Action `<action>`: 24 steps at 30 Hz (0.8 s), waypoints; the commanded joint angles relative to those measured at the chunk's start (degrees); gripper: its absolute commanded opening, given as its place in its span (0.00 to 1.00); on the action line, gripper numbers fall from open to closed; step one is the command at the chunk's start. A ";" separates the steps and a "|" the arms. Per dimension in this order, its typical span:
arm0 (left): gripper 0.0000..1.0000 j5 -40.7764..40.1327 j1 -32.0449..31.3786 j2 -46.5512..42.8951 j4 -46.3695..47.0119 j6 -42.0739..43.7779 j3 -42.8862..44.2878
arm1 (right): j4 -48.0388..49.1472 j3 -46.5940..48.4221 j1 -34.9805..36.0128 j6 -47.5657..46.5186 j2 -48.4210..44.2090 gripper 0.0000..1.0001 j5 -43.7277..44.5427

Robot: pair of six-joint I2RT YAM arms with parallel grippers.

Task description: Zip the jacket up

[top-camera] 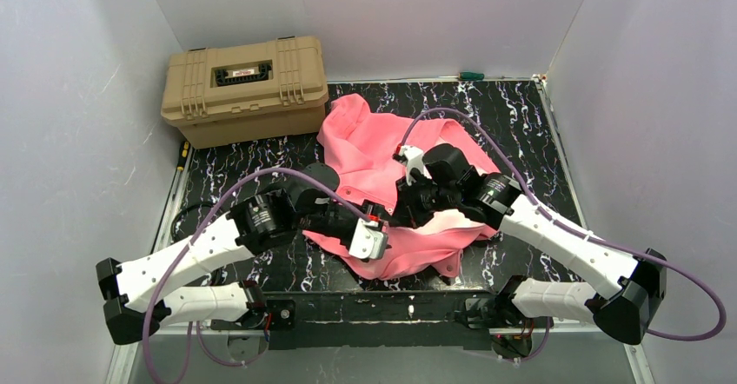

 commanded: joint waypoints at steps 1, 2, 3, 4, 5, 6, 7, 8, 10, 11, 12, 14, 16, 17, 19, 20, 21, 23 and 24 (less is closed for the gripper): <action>0.48 -2.69 -0.13 -0.20 0.47 -2.13 -0.68 | -0.52 2.14 -0.16 -2.43 -0.27 0.01 -1.98; 0.48 -3.78 -0.23 -0.02 0.38 -3.24 -0.81 | -0.65 2.23 -0.20 -2.57 -0.26 0.01 -2.48; 0.47 -4.57 -0.23 0.62 -0.28 -4.30 -0.77 | -0.77 2.09 -0.21 -2.81 -0.26 0.01 -3.02; 0.47 -5.01 -0.23 0.83 -1.07 -5.32 -0.76 | -0.88 2.03 -0.21 -2.89 -0.18 0.01 -3.76; 0.46 -5.43 -0.27 1.02 -1.45 -6.15 -1.20 | -1.06 1.98 -0.25 -3.08 -0.10 0.01 -4.00; 0.44 -5.74 -0.30 0.82 -1.44 -7.09 -1.82 | -1.34 1.90 -0.29 -3.17 -0.08 0.01 -4.16; 0.42 -6.02 -0.38 0.53 -1.16 -8.12 -2.74 | -1.40 1.82 -0.36 -3.20 -0.08 0.01 -4.52; 0.41 -6.40 -0.37 0.21 -0.78 -9.04 -3.76 | -1.41 1.78 -0.39 -3.21 -0.19 0.01 -4.94; 0.37 -7.37 -0.32 -0.43 -0.06 -10.33 -5.92 | -1.14 1.38 -0.38 -3.03 -0.52 0.01 -5.77; 0.35 -8.04 -0.32 -0.50 0.16 -10.50 -6.66 | -0.81 1.03 -0.38 -2.85 -0.72 0.01 -6.19; 0.34 -8.53 -0.33 -0.64 0.44 -10.54 -7.29 | -0.60 0.90 -0.43 -2.88 -0.85 0.01 -6.56; 0.31 -8.93 -0.32 -0.54 1.16 -10.52 -8.43 | -0.64 1.04 -0.47 -2.87 -0.74 0.01 -7.15; 0.30 -9.49 -0.32 0.07 1.30 -10.52 -8.89 | -0.87 1.33 -0.55 -3.05 -0.62 0.01 -7.33; 0.30 -9.97 -0.32 0.31 1.30 -10.12 -9.05 | -0.82 1.32 -0.56 -3.09 -0.61 0.01 -7.44; 0.28 -11.65 -0.34 0.48 1.57 -9.01 -9.28 | -0.85 1.09 -0.64 -3.15 -0.59 0.01 -7.59; 0.27 -12.55 -0.32 0.48 1.88 -8.81 -9.33 | -0.72 0.63 -0.60 -3.09 -0.56 0.01 -7.82; 0.27 -13.08 -0.32 0.20 1.98 -8.60 -9.26 | -0.55 0.25 -0.64 -2.91 -0.67 0.01 -7.95; 0.27 -13.35 -0.32 -0.52 2.15 -8.27 -9.09 | -0.31 -0.32 -0.65 -2.59 -0.90 0.01 -8.20; 0.27 -13.01 -0.32 -0.97 2.18 -8.33 -8.86 | -0.30 -0.57 -0.65 -2.62 -1.02 0.01 -8.04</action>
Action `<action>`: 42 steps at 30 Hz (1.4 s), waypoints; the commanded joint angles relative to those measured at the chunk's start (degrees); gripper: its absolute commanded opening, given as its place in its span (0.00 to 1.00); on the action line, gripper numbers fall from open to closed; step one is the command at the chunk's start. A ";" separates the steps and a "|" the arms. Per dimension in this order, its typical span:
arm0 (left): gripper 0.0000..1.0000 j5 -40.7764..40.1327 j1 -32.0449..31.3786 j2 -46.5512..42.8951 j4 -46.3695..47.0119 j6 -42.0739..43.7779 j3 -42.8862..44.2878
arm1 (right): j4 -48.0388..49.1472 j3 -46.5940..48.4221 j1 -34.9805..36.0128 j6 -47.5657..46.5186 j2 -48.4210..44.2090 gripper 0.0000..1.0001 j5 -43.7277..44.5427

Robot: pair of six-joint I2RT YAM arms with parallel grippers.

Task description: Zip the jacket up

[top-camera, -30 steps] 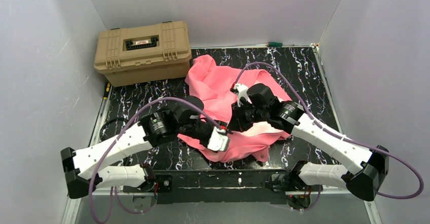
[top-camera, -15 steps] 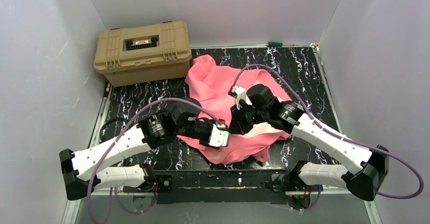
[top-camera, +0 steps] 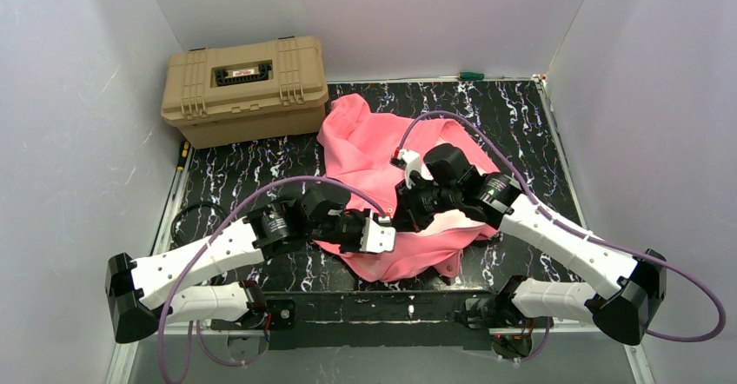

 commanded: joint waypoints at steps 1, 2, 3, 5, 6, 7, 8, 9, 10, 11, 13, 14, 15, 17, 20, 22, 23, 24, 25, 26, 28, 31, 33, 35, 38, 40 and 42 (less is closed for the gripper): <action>0.27 -0.87 -0.30 -2.20 0.91 0.55 0.55 | 0.85 -0.64 -0.21 -0.04 -1.15 0.01 -1.19; 0.27 -0.02 -0.30 -2.59 0.85 0.24 0.85 | 0.74 -0.88 -0.21 -0.06 -1.28 0.01 -1.00; 0.27 0.94 -0.30 -3.06 0.75 -0.10 1.13 | 0.59 -0.99 -0.21 -0.11 -1.31 0.01 -1.05; 0.26 2.44 -0.30 -3.60 0.74 -0.95 1.94 | 0.12 -1.07 -0.21 -0.41 -1.30 0.01 -0.91; 0.26 3.42 -0.30 -3.62 0.35 -1.36 2.57 | 0.21 -1.20 -0.21 -0.40 -1.43 0.01 -0.99; 0.25 4.49 -0.30 -3.66 -0.21 -1.52 3.35 | 0.43 -1.28 -0.21 -0.42 -1.62 0.01 -0.95; 0.25 4.84 -0.30 -3.74 -0.18 -2.05 3.87 | 0.71 -1.37 -0.21 -0.28 -1.80 0.01 -0.77; 0.25 4.58 -0.30 -3.73 0.12 -2.29 4.18 | 0.94 -1.40 -0.21 -0.15 -1.98 0.01 -0.87; 0.24 4.02 -0.30 -3.57 0.14 -2.31 4.33 | 1.22 -1.45 -0.21 -0.11 -2.11 0.01 -0.88; 0.24 3.26 -0.30 -3.25 0.01 -2.56 4.42 | 1.58 -1.55 -0.21 0.04 -2.35 0.01 -0.92; 0.24 2.04 -0.23 -2.49 -0.75 -2.90 4.05 | 2.41 -2.26 -0.21 0.46 -3.05 0.01 -1.34; 0.24 1.31 -0.14 -2.30 -0.50 -3.64 3.34 | 2.86 -2.70 -0.21 0.72 -3.64 0.01 -1.52; 0.24 1.11 0.13 -2.26 -0.28 -4.57 2.60 | 3.43 -3.34 -0.21 1.10 -4.38 0.01 -1.64; 0.25 2.18 0.98 -2.11 -0.31 -6.74 1.39 | 4.44 -4.56 -0.21 1.67 -6.09 0.01 -1.67; 0.29 2.73 1.95 -0.62 0.61 -9.55 0.28 | 5.52 -5.73 -0.21 2.36 -7.76 0.01 -2.37; 0.34 2.47 2.77 1.16 2.01 -11.26 0.65 | 5.49 -5.82 -0.21 2.52 -7.67 0.01 -3.92; 0.35 3.11 3.31 2.32 2.24 -11.97 1.20 | 5.33 -5.85 -0.21 2.61 -7.46 0.01 -4.74; 0.36 4.15 3.77 3.40 2.02 -12.35 1.81 | 5.21 -5.92 -0.21 2.57 -7.32 0.01 -5.42; 0.37 4.75 4.20 4.39 2.09 -12.76 2.32 | 5.09 -6.08 -0.19 2.61 -7.30 0.01 -5.86; 0.38 5.38 4.64 5.13 2.21 -12.89 2.57 | 4.96 -6.32 -0.13 2.60 -7.40 0.03 -6.27; 0.39 7.03 5.95 6.14 2.67 -13.19 2.91 | 5.41 -7.56 -0.12 2.94 -8.05 0.12 -7.48; 0.41 10.35 7.03 6.81 1.37 -12.71 3.40 | 6.02 -10.42 -0.12 3.44 -8.89 0.35 -9.35; 0.36 12.31 7.09 6.72 0.25 -10.86 3.15 | 5.21 -10.69 -0.11 2.78 -9.19 0.48 -9.41; 0.27 13.78 7.09 6.14 -0.13 -8.97 2.42 | 3.66 -9.46 -0.12 1.40 -9.35 0.58 -7.14; 0.10 14.75 7.08 4.04 0.43 -5.34 0.46 | -1.64 -4.49 -0.48 -4.16 -9.06 0.71 -1.54; 0.06 14.62 7.08 2.20 1.30 -1.93 -1.08 | -2.88 -2.04 -1.31 -6.70 -9.47 0.78 0.26; 0.06 14.24 7.00 0.26 1.80 2.56 -2.14 | -1.24 -2.78 -2.47 -8.01 -10.54 0.85 -0.40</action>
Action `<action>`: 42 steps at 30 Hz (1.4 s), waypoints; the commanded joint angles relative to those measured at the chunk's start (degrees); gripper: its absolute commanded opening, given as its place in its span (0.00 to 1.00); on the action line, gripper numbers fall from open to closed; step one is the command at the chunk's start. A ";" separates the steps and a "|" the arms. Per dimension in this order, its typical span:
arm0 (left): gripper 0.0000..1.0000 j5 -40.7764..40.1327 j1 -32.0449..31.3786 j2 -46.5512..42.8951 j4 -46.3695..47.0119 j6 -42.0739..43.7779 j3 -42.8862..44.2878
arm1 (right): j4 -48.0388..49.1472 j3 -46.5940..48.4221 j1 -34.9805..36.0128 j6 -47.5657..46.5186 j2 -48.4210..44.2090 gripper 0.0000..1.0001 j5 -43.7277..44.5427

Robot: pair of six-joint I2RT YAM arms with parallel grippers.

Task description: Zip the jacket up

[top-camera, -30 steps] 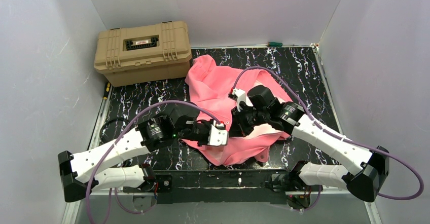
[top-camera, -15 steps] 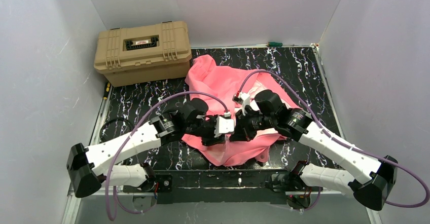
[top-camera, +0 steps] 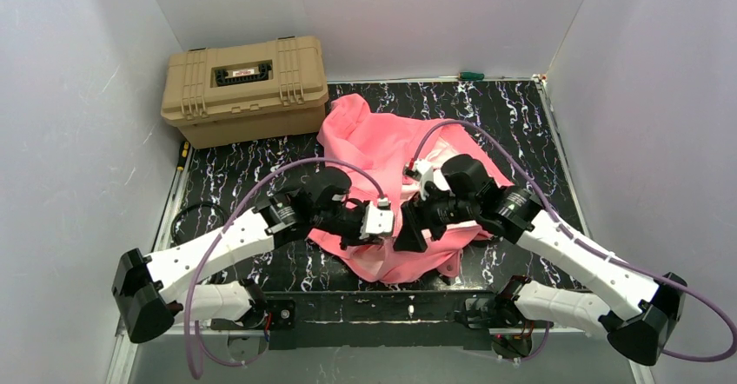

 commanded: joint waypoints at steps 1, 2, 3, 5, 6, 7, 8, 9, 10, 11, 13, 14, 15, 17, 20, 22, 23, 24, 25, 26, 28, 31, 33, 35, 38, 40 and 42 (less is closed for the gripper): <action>0.05 1.84 -0.04 -5.99 1.36 10.79 -2.34 | 0.93 2.76 -2.52 -6.49 -3.02 0.89 1.90; 0.03 0.80 -0.06 -6.87 2.70 12.58 -2.88 | 1.80 1.85 -3.23 -7.20 -3.52 0.92 1.44; 0.00 -0.14 -0.15 -7.62 3.64 16.53 -3.35 | 3.04 1.28 -4.03 -7.60 -4.11 0.93 0.83; 0.00 -2.91 -0.69 -9.11 5.94 23.56 -4.56 | 6.74 0.16 -5.52 -7.36 -5.76 0.96 -1.84; 0.00 -4.52 -1.11 -9.95 8.95 26.69 -6.02 | 11.23 -1.78 -6.10 -6.28 -6.92 0.98 -3.74; 0.00 -4.98 -1.24 -10.90 9.97 30.77 -6.82 | 13.64 -4.07 -6.65 -4.75 -7.98 0.98 -5.94; 0.00 -5.01 -1.46 -11.96 12.32 35.47 -8.82 | 19.20 -6.26 -7.22 -3.04 -8.89 0.98 -7.63; 0.00 -5.00 -1.65 -13.12 15.48 40.88 -11.21 | 22.00 -7.46 -7.85 -1.65 -9.08 0.98 -9.37; 0.00 -5.08 -1.74 -14.13 19.67 45.99 -13.85 | 23.65 -7.56 -8.72 -0.82 -8.82 0.98 -10.98; 0.00 -4.63 -1.80 -14.87 24.20 52.27 -16.22 | 25.27 -7.20 -9.66 0.02 -8.41 0.98 -12.52; 0.00 -5.15 -1.80 -14.50 31.77 61.15 -18.48 | 27.82 -6.35 -11.50 1.53 -8.00 0.98 -15.43; 0.00 -5.81 -1.82 -13.85 34.63 63.48 -18.62 | 28.68 -6.18 -12.29 2.51 -7.99 0.98 -16.78; 0.00 -6.61 -1.84 -13.39 36.12 65.84 -18.37 | 28.82 -5.87 -13.07 2.69 -7.99 0.98 -17.98; 0.00 -7.22 -1.85 -12.87 38.66 69.33 -18.07 | 28.97 -5.66 -13.81 3.29 -7.83 0.98 -19.49; 0.00 -6.64 -1.82 -12.88 39.78 73.40 -17.31 | 31.56 -7.39 -13.95 5.67 -7.81 0.96 -21.37; 0.00 -6.28 -1.80 -13.07 40.25 74.56 -16.86 | 32.38 -8.01 -14.03 6.24 -8.05 0.94 -21.75; 0.00 -6.24 -1.81 -13.18 40.43 74.96 -16.51 | 32.97 -8.42 -14.03 6.50 -8.40 0.93 -21.54; 0.00 -6.11 -1.80 -13.17 40.60 75.28 -15.97 | 34.03 -9.05 -14.15 6.88 -8.81 0.93 -21.36; 0.00 -5.87 -1.80 -13.13 40.89 75.44 -15.44 | 34.40 -9.42 -14.47 7.07 -8.94 0.93 -21.30; 0.00 -5.61 -1.80 -12.97 41.16 75.70 -14.48 | 35.88 -9.45 -14.87 7.22 -8.91 0.92 -21.67; 0.00 -5.36 -1.87 -12.45 41.76 76.22 -12.97 | 38.92 -9.46 -15.67 8.37 -8.27 0.90 -23.24; 0.00 -6.22 -1.81 -11.57 42.65 74.89 -10.48 | 41.63 -10.26 -16.82 9.66 -7.64 0.84 -25.86; 0.00 -6.13 -1.81 -11.50 42.66 73.88 -9.43 | 47.41 -13.14 -17.33 13.07 -8.16 0.79 -27.40; 0.00 -4.87 -1.86 -11.76 42.69 73.22 -9.32 | 52.91 -15.95 -17.54 16.91 -8.34 0.75 -27.74; 0.00 -3.79 -1.88 -12.20 42.66 73.05 -10.43 | 58.36 -17.48 -17.64 19.45 -7.17 0.65 -28.96; 0.00 -3.78 -1.87 -12.33 42.64 72.55 -11.01 | 62.82 -18.69 -17.64 21.67 -6.42 0.57 -29.85; 0.00 -3.73 -1.84 -12.31 42.66 72.02 -11.25 | 67.53 -19.67 -17.64 24.08 -5.65 0.51 -30.48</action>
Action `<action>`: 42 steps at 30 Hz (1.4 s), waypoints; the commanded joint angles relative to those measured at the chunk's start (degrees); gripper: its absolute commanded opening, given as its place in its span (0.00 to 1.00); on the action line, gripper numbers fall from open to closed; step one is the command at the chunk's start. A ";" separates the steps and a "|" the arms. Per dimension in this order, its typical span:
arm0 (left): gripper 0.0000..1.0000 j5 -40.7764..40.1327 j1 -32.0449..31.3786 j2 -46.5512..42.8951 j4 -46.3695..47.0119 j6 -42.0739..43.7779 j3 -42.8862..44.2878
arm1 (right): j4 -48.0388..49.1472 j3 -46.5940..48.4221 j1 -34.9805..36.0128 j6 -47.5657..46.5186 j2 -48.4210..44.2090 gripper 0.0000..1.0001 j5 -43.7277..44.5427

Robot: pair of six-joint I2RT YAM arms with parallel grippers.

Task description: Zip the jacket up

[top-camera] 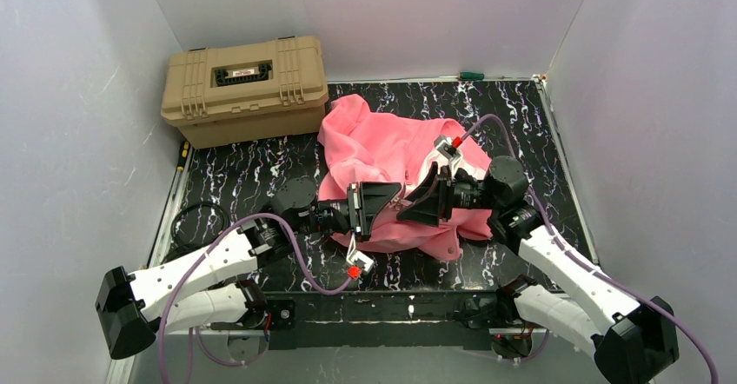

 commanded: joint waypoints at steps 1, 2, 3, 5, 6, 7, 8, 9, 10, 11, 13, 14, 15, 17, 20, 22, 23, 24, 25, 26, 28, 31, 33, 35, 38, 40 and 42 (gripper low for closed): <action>0.00 2.51 -0.08 -1.56 3.86 -1.27 0.57 | 16.83 -1.60 -0.24 7.27 1.18 0.48 -3.61; 0.00 2.53 -0.14 -1.48 3.86 -1.47 0.46 | 19.24 -1.98 -0.24 8.52 1.61 0.46 -4.06; 0.00 2.48 -0.13 -1.41 3.84 -1.62 0.30 | 21.37 -2.31 -0.24 9.84 2.04 0.44 -4.58; 0.00 2.37 -0.08 -1.33 3.88 -1.83 0.01 | 24.15 -3.02 -0.24 11.57 2.35 0.42 -5.07; 0.00 2.43 -0.07 -1.23 3.91 -1.90 -0.08 | 25.24 -3.21 -0.24 11.94 2.37 0.39 -5.22; 0.00 2.52 -0.13 -1.22 3.91 -2.06 -0.15 | 25.84 -3.34 -0.24 12.22 2.30 0.37 -5.32; 0.00 2.53 -0.13 -1.11 3.91 -2.16 -0.18 | 26.25 -3.45 -0.24 12.40 2.16 0.32 -5.36; 0.00 2.60 -0.08 -0.91 3.86 -2.36 -0.14 | 26.54 -3.63 -0.24 12.50 2.09 0.28 -5.37; 0.00 2.60 -0.07 -0.74 3.85 -2.55 -0.11 | 26.92 -3.80 -0.24 12.78 2.10 0.23 -5.43; 0.00 2.59 -0.13 -0.59 3.87 -2.69 -0.06 | 27.66 -3.99 -0.24 13.10 2.02 0.18 -5.57; 0.00 2.77 -0.11 -0.30 3.90 -2.94 -0.08 | 28.79 -4.37 -0.24 13.57 1.89 0.07 -5.78; 0.00 2.91 -0.08 -0.23 3.98 -3.13 -0.16 | 28.90 -4.49 -0.24 13.58 1.83 0.01 -5.88; 0.00 3.10 -0.08 -0.19 4.00 -3.29 -0.25 | 28.91 -4.46 -0.24 13.61 1.74 0.01 -5.89; 0.00 3.42 -0.07 -0.17 3.97 -3.48 -0.48 | 28.87 -4.48 -0.24 13.69 1.75 0.01 -6.30; 0.00 3.96 -0.07 -0.27 3.99 -4.00 -0.79 | 28.82 -4.76 -0.24 13.96 1.42 0.01 -6.92; 0.00 4.34 -0.14 -0.33 3.98 -3.96 -0.95 | 28.68 -4.92 -0.43 13.92 1.23 0.01 -7.14; 0.00 4.91 -0.09 -0.56 3.97 -4.09 -1.06 | 28.09 -4.98 -0.91 14.02 1.17 0.01 -7.04; 0.00 5.37 -0.08 -0.65 3.94 -4.22 -1.18 | 28.81 -5.17 -1.31 14.43 1.41 0.01 -7.22; 0.00 5.95 -0.15 -0.93 3.93 -4.27 -1.34 | 30.58 -5.57 -1.56 15.56 1.52 0.01 -7.41; 0.00 6.43 -0.08 -1.11 3.92 -4.32 -1.53 | 31.99 -5.83 -1.82 16.79 1.69 0.01 -7.59; 0.00 7.19 -0.12 -1.38 3.88 -4.60 -1.82 | 33.20 -5.95 -2.20 17.82 1.81 0.01 -7.86; 0.00 8.60 -0.07 -2.15 3.85 -6.23 -2.11 | 35.07 -6.49 -3.56 20.03 1.69 0.01 -8.00; 0.00 9.73 -0.12 -2.70 3.50 -6.77 -2.44 | 35.61 -7.02 -4.19 20.96 1.50 0.01 -7.69; 0.00 10.43 -0.11 -3.19 3.10 -6.91 -2.69 | 35.74 -7.09 -4.72 21.69 1.34 0.01 -7.58; 0.00 11.26 -0.08 -3.71 2.13 -7.04 -2.59 | 35.73 -6.95 -4.98 22.22 1.05 0.01 -7.35; 0.00 12.03 -0.07 -3.88 1.63 -7.01 -2.66 | 35.76 -6.46 -4.98 22.80 1.28 0.01 -7.38; 0.00 12.45 -0.07 -4.04 1.28 -6.67 -2.73 | 36.11 -6.16 -4.98 23.61 1.46 0.01 -7.42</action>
